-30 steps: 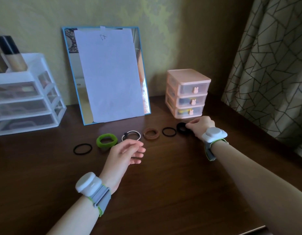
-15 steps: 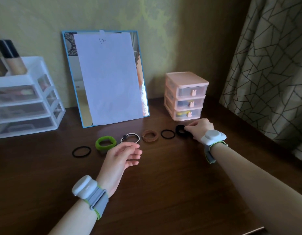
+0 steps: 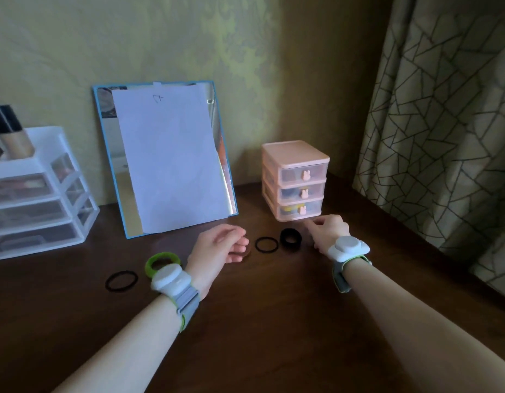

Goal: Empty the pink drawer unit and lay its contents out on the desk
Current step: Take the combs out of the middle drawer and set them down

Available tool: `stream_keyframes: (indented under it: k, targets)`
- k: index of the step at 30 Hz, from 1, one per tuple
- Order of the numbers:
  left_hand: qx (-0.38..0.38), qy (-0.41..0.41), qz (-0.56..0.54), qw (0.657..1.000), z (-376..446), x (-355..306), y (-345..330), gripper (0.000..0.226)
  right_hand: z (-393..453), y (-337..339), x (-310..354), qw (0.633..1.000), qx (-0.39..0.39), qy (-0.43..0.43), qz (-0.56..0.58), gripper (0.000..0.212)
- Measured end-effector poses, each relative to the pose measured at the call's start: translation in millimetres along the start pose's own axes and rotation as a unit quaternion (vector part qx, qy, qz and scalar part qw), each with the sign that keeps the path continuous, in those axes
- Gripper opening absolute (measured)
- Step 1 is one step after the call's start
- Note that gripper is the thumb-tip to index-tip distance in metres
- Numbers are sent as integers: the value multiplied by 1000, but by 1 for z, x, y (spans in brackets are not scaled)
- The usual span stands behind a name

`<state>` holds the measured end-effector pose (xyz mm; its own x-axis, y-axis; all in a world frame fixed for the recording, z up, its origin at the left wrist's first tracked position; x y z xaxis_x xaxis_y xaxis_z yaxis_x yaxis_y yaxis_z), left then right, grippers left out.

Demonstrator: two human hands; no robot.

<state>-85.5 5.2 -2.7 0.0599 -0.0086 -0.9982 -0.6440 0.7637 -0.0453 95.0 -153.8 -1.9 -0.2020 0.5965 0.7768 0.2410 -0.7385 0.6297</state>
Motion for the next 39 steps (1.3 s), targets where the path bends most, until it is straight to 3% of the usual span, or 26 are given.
stream_keyframes:
  k: [6,11,15,19,25,31,39]
  targets:
    - [-19,-58,55,997,66,-9,-45,10,31,0,7,999,-35,9,19,31]
    - [-52,-129,166,976,107,-19,-73,30,47,-6,13,994,-93,22,58,44]
    - [-65,-168,192,965,133,-29,-95,50,58,-7,17,990,-110,33,77,31]
    - [-55,-150,164,973,150,-26,-113,60,68,-7,16,991,-104,39,76,19]
    - [-72,-179,185,964,157,-24,-125,41,75,-9,13,990,-129,47,37,19]
    - [-29,-188,175,966,163,-24,-130,22,77,-2,7,987,-152,54,20,19]
    - [35,-186,168,967,162,-23,-140,38,69,8,-5,980,-196,44,3,20]
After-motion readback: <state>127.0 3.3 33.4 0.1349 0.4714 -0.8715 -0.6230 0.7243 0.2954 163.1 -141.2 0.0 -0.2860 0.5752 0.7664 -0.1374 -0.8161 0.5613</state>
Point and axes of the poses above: each hand's wrist, its own z-axis towards the middle knuckle, its own y-axis out of the back of the hand, x = y × z, the point moved 1 cm from there along z, towards the middle knuckle, and after that the axes turned 2 degrees about -z, right-handed, at the moved point
